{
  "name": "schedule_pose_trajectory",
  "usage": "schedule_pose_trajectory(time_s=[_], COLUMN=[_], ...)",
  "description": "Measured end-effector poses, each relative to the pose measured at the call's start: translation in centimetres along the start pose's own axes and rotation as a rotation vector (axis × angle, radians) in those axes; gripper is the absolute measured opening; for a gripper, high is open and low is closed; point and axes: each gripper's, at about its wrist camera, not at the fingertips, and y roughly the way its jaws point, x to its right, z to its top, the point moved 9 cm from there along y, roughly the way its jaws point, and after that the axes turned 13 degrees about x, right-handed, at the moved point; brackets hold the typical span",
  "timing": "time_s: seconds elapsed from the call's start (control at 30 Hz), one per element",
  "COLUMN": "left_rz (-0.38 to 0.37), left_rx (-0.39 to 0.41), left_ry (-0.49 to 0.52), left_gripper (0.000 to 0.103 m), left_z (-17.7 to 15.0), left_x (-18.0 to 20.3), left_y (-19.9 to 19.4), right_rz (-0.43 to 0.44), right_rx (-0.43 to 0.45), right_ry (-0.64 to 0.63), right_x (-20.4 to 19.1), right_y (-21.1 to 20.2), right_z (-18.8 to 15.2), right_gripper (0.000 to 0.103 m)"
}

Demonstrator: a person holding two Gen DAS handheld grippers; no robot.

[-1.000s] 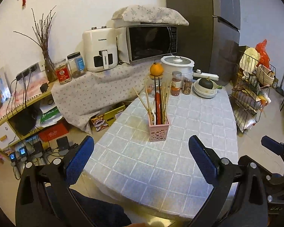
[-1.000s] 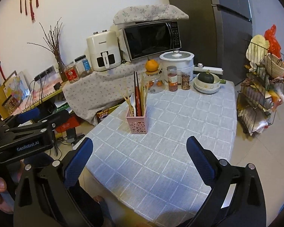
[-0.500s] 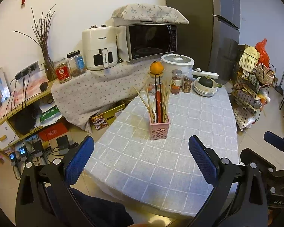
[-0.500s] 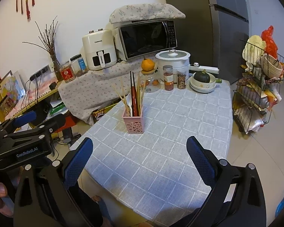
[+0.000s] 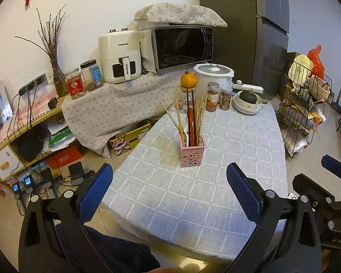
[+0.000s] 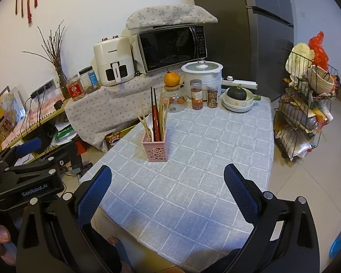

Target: Organize utensils

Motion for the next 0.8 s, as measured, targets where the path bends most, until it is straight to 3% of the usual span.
schedule_pose_trajectory(time_s=[0.8], left_rz=[-0.026], left_rx=[-0.02], left_ry=[0.003], left_gripper=[0.096], left_z=[-0.13], left_x=[0.24], left_y=[0.32], right_rz=[-0.038], right_rx=[-0.013], right_ry=[-0.016], right_x=[0.42], right_y=[0.52], right_z=[-0.54], right_gripper=[0.096])
